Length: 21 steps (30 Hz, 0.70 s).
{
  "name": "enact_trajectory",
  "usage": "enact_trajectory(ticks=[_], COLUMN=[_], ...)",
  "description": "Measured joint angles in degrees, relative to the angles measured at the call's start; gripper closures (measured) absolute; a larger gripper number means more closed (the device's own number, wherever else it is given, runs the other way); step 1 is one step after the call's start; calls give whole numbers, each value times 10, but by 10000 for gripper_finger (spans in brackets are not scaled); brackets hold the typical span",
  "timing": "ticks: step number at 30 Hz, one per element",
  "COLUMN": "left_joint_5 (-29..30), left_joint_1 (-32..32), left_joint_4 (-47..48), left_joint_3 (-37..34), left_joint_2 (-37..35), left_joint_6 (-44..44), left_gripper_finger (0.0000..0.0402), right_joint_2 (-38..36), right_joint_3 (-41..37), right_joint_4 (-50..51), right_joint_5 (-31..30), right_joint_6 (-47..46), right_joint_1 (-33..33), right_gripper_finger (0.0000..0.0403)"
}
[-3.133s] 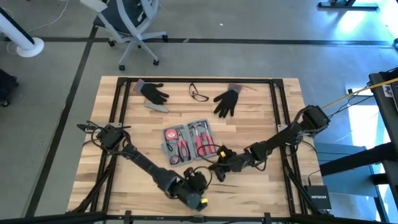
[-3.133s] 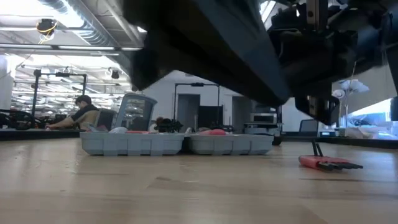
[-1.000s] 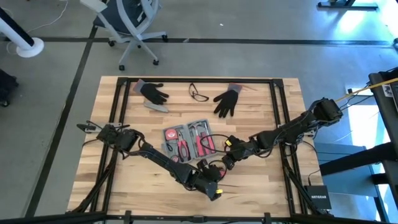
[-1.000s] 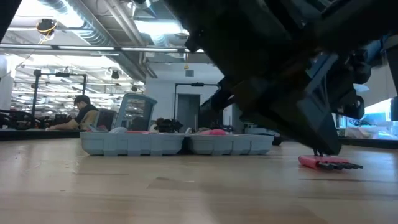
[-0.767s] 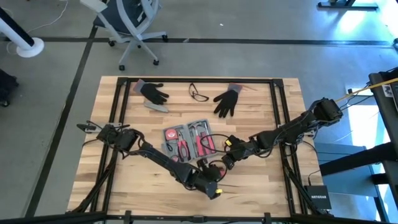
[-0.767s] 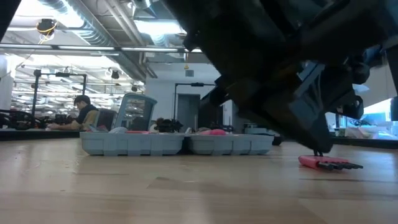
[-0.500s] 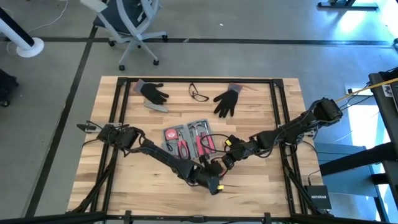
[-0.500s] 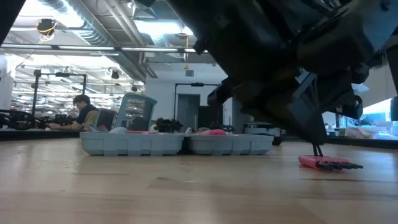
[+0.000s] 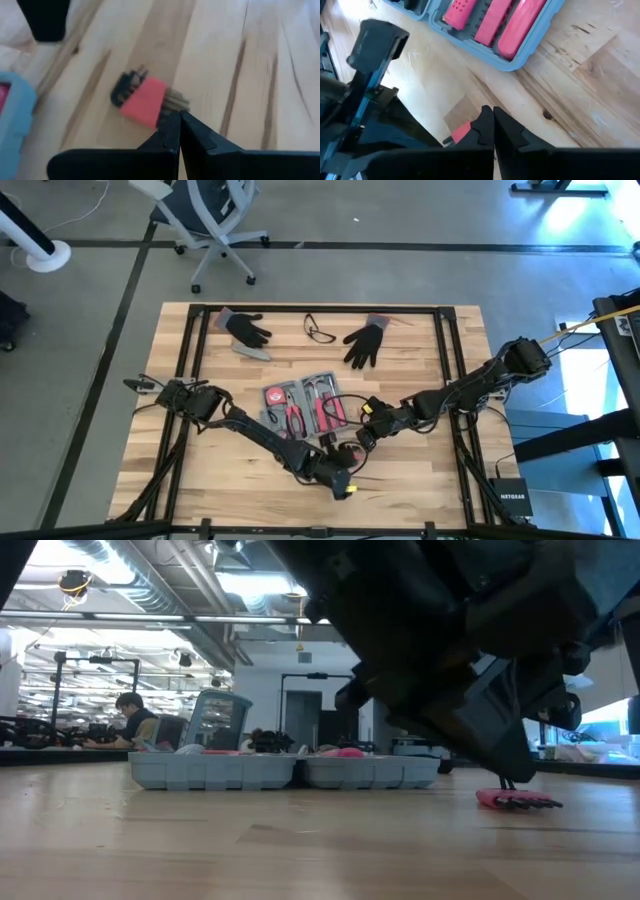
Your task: Prefit tool cases
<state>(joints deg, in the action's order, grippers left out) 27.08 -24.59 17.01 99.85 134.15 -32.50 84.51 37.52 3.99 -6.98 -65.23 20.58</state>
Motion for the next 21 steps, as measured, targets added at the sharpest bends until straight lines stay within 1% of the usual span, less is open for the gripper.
enact_trajectory(ticks=[5, 11, 14, 21], left_joint_5=[20, 17, 1, -1], left_joint_1=[6, 18, 19, 16], left_joint_4=[37, 23, 15, 7], left_joint_3=[0, 0, 0, -1], left_joint_2=[0, 0, 0, 4], left_joint_6=[3, 4, 0, -14], left_gripper_finger=[401, 401, 401, 401], right_joint_2=[0, 0, 0, 0], right_joint_3=[0, 0, 0, 0], right_joint_4=[0, 0, 0, 0], right_joint_5=[0, 0, 0, 0], right_joint_6=[0, 0, 0, 0], right_joint_1=[0, 0, 0, 0], right_gripper_finger=[403, 403, 403, 403])
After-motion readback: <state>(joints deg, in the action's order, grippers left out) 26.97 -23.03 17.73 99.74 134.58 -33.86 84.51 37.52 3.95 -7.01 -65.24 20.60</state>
